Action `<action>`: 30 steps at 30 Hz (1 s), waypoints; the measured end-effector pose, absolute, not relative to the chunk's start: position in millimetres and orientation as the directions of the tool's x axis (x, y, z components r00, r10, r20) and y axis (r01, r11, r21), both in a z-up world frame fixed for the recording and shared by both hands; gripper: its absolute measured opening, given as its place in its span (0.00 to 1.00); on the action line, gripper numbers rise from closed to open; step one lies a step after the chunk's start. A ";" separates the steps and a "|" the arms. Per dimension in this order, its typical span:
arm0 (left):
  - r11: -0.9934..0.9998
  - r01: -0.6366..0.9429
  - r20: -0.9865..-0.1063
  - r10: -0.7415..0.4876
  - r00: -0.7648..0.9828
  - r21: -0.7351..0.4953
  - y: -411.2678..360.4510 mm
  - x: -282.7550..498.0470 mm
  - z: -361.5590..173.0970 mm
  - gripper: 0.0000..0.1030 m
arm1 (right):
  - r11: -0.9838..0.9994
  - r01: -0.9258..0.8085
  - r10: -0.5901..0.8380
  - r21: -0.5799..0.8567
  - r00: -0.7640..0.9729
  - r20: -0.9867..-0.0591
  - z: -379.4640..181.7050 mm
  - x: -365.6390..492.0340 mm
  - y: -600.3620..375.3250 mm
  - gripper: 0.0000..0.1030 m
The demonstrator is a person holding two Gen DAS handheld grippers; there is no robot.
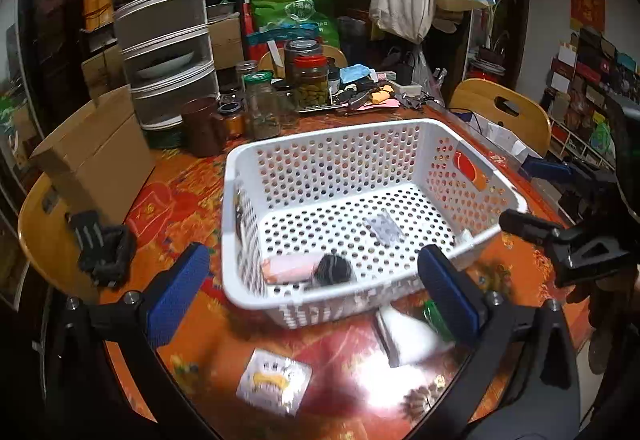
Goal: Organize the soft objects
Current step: 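Withdraw both grippers from the basket toward the remaining items, then grasp the green foil packet with the right gripper while the left gripper grasps the printed snack packet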
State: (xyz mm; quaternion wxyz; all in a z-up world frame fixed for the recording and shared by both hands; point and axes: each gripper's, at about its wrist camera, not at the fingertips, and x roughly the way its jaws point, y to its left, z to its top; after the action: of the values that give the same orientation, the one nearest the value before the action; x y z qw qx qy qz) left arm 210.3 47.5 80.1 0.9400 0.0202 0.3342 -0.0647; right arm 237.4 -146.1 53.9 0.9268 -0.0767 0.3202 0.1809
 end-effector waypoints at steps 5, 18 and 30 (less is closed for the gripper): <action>0.992 0.121 -0.636 -0.106 0.764 -0.020 60.7 181.6 75.2 1.00 | 0.918 -0.396 0.309 -0.014 0.738 -0.600 56.9 218.7 -147.9 1.00; 0.996 0.068 -0.658 -0.086 0.748 -0.054 84.1 147.8 39.7 1.00 | 0.918 -0.397 0.338 0.016 0.758 -0.558 45.7 180.4 -155.5 1.00; 0.998 0.008 -0.748 -0.053 0.661 -0.064 91.8 156.6 -46.1 1.00 | 0.922 -0.357 0.348 0.153 0.584 -0.733 -38.2 183.9 -154.8 0.99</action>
State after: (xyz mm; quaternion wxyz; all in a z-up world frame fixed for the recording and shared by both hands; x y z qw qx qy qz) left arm 156.6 91.8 -46.1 0.9110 -0.0274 0.4112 -0.0170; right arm 183.9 -154.8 -38.2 0.8900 -0.0053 0.4107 0.1980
